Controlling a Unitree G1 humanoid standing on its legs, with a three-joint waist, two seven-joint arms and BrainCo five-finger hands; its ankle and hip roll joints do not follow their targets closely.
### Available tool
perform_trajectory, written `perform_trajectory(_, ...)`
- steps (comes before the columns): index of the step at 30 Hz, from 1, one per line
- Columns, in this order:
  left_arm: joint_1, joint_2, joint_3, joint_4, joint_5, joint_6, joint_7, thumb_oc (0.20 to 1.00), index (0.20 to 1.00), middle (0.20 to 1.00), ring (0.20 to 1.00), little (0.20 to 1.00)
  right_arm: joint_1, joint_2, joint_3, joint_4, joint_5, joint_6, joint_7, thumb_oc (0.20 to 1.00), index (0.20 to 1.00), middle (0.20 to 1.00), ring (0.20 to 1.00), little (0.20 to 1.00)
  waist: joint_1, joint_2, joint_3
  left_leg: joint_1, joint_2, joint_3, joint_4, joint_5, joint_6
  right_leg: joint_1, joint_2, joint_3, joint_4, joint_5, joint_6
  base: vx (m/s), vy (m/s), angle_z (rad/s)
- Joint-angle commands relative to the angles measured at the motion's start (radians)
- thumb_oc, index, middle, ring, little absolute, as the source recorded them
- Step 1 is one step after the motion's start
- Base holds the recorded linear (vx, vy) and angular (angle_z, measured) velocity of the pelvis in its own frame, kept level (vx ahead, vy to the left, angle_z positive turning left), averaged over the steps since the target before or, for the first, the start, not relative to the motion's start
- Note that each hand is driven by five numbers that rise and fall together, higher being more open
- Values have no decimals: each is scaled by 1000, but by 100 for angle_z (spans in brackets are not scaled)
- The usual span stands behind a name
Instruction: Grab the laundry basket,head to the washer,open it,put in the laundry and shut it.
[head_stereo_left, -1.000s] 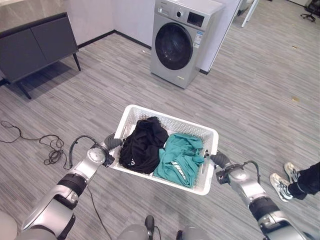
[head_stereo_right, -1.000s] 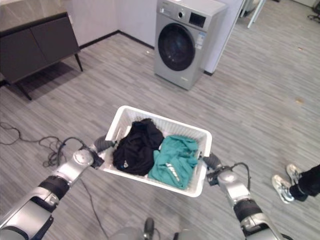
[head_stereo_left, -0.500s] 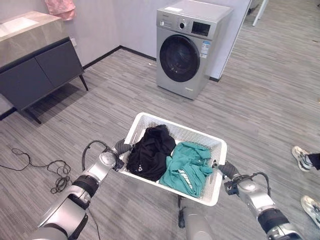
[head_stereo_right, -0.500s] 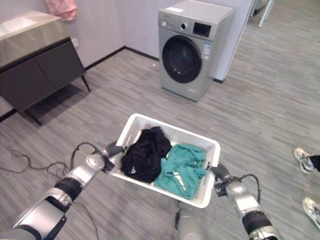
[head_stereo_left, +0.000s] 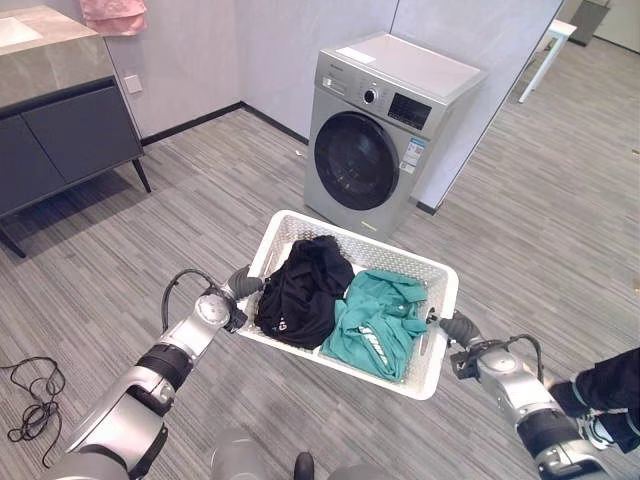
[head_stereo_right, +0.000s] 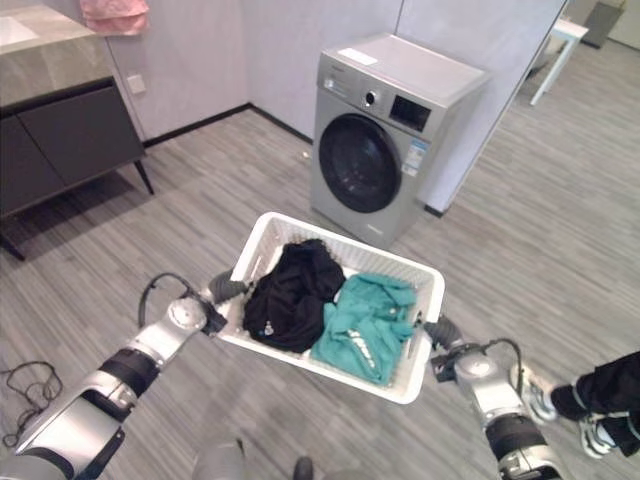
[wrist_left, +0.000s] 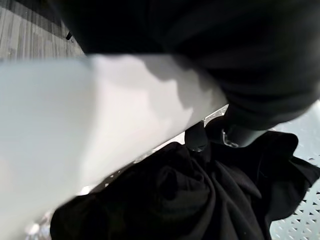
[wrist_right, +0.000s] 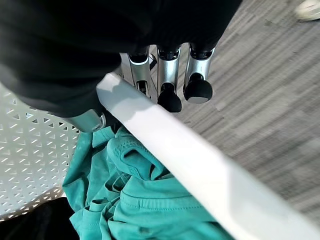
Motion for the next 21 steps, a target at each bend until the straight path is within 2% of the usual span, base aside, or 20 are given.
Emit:
perform_trajectory(1, -136, -21, 13, 25, -39, -59, 37, 200, 200, 200, 200, 200, 10, -67, -40, -65, 71, -109, 11, 200, 200, 200, 200, 200, 44, 33, -51, 146, -20, 5, -319, 191, -13, -65, -89, -39, 50, 0, 189, 348, 83, -42)
perform_trajectory(3, -139, -23, 9, 34, -44, -64, 35, 200, 200, 200, 200, 200, -10, -59, -28, -46, 73, -123, 5, 200, 200, 200, 200, 200, 71, 58, -50, 136, -55, -35, -511, 242, -29, -24, -67, -29, 52, -32, 193, 370, 82, -34)
perform_trajectory(5, -139, -25, 2, 40, -55, -69, 28, 200, 200, 200, 200, 200, -43, -41, -6, -19, 77, -134, -2, 200, 200, 200, 200, 200, 94, 67, -42, 110, -79, -60, -627, 257, -39, 14, -50, -14, 63, -70, 188, 406, 76, -36)
perform_trajectory(8, -120, -18, 5, 39, -66, -76, 25, 200, 200, 200, 200, 200, -77, -7, 32, -2, 71, -135, 6, 200, 200, 200, 200, 200, 116, 80, -49, 125, -69, -90, -629, 285, -46, 55, -37, 27, 88, -124, 184, 431, 122, -48)
perform_trajectory(9, -113, -18, 6, 45, -67, -78, 22, 200, 200, 200, 200, 200, -88, -1, 41, 14, 73, -136, 5, 200, 200, 200, 200, 200, 122, 81, -56, 130, -69, -103, -604, 288, -43, 75, -41, 45, 90, -142, 185, 635, 273, -54)
perform_trajectory(10, -90, -6, 4, 34, -70, -85, 19, 200, 200, 200, 200, 200, -76, 16, 38, 11, 78, -135, 13, 200, 200, 200, 200, 200, 128, 72, -72, 129, -75, -111, -532, 296, -35, 100, -69, 63, 107, -157, 194, 531, 238, -59)
perform_trajectory(11, -89, -6, 3, 33, -70, -85, 19, 200, 200, 200, 200, 200, -76, 17, 38, 11, 78, -135, 13, 200, 200, 200, 200, 200, 129, 70, -72, 128, -76, -110, -529, 295, -35, 99, -71, 64, 108, -158, 194, 684, 328, -45)
perform_trajectory(12, -80, 6, 2, 33, -67, -89, 20, 200, 200, 200, 200, 200, -70, 31, 36, 24, 80, -140, 17, 200, 200, 200, 200, 200, 136, 56, -98, 141, -98, -100, -486, 260, -14, 107, -101, 73, 155, -139, 223, 419, 223, -46)
perform_trajectory(13, -78, 12, -1, 31, -67, -90, 21, 200, 200, 200, 200, 200, -67, 36, 32, 26, 81, -138, 17, 200, 200, 200, 200, 200, 137, 53, -104, 151, -106, -93, -479, 248, -4, 93, -111, 75, 197, -122, 235, 526, 300, -50)
perform_trajectory(14, -80, 14, -5, 31, -66, -90, 23, 200, 200, 200, 200, 200, -68, 43, 29, 42, 86, -143, 17, 200, 200, 200, 200, 200, 136, 48, -108, 167, -119, -85, -473, 231, 11, 66, -125, 79, 270, -79, 253, 317, 232, -36)
perform_trajectory(16, -76, 20, -14, 25, -62, -90, 20, 200, 200, 200, 200, 200, -74, 54, 27, 59, 83, -143, 15, 200, 200, 200, 200, 200, 125, 49, -98, 204, -146, -65, -460, 185, 48, -8, -152, 90, 454, 56, 303, 304, 292, -22)
perform_trajectory(17, -70, 21, -13, 10, -62, -90, 19, 200, 200, 200, 200, 200, -74, 59, 17, 58, 84, -147, 9, 200, 200, 200, 200, 200, 104, 75, -80, 239, -138, -50, -461, 164, 68, -95, -154, 71, 599, 120, 318, 182, 236, -15)
perform_trajectory(18, -70, 21, -13, 10, -62, -90, 19, 200, 200, 200, 200, 200, -75, 58, 17, 58, 84, -147, 9, 200, 200, 200, 200, 200, 105, 73, -80, 237, -139, -49, -459, 163, 69, -99, -155, 73, 605, 117, 319, 130, 224, -21)
perform_trajectory(19, -69, 22, -12, 9, -60, -88, 21, 200, 200, 200, 200, 200, -79, 63, 11, 59, 87, -149, 6, 200, 200, 200, 200, 200, 97, 91, -74, 261, -133, -43, -465, 150, 77, -138, -179, 42, 649, 119, 315, 105, 157, -14)
perform_trajectory(21, -71, 21, -12, 5, -50, -82, 20, 200, 200, 200, 200, 200, -81, 62, 0, 72, 91, -149, 2, 200, 200, 200, 200, 200, 87, 109, -70, 313, -135, -27, -477, 121, 84, -188, -261, -55, 632, 86, 297, 198, 189, -11)
